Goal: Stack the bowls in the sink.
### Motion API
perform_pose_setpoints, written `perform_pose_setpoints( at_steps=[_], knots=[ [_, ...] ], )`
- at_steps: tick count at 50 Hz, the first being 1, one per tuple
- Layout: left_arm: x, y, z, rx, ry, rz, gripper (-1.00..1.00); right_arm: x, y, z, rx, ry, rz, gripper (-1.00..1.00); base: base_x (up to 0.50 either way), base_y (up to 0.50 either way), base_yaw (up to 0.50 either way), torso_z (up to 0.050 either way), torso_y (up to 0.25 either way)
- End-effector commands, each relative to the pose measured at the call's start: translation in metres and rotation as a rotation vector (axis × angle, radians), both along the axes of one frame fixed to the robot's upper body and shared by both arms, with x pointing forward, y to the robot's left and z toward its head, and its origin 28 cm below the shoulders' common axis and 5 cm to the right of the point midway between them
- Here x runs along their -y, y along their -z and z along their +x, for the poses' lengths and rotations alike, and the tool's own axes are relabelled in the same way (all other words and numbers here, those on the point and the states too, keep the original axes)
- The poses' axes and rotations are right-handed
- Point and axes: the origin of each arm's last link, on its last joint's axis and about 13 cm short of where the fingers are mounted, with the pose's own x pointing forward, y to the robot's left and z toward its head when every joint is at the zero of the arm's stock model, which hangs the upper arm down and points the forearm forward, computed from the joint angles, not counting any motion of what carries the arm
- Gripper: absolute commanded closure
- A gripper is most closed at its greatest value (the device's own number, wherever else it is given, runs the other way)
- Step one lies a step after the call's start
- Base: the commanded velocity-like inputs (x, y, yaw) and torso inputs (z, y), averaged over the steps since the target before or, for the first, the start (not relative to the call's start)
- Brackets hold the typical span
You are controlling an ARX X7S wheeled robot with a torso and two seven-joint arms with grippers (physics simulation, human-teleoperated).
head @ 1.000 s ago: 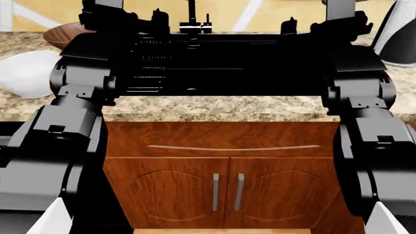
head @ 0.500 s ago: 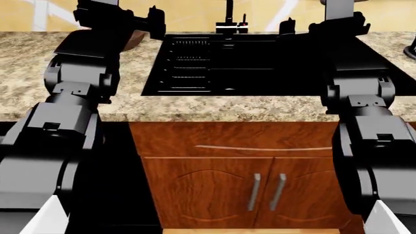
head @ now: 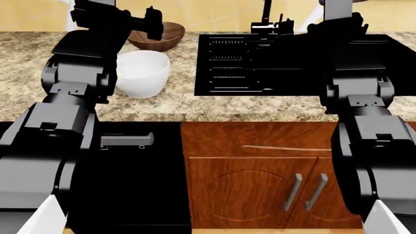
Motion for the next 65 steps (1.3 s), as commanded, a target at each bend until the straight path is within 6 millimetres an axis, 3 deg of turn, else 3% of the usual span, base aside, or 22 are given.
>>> perform_pose_setpoints(
  at_steps=[1,30,65],
  knots=[
    [-0.0029,0.0043,-0.0001,-0.011,-0.009,-0.007,-1.00,-0.0013,0.0035,0.0002,-0.007,-0.004,0.001,-1.00,0.00,0.50,0.00,0.000,0.000],
    [-0.0021,0.0075,0.0001,-0.014,-0.009,0.005,-1.00,-0.0005,0.0084,0.0000,-0.013,-0.003,0.014,-1.00,0.00,0.49,0.00,0.000,0.000],
    [0.0000,0.0084,0.0003,-0.017,-0.006,0.014,-1.00,0.0006,0.0111,-0.0004,-0.024,0.000,0.046,-1.00,0.37,0.03,0.00,0.000,0.000]
  ],
)
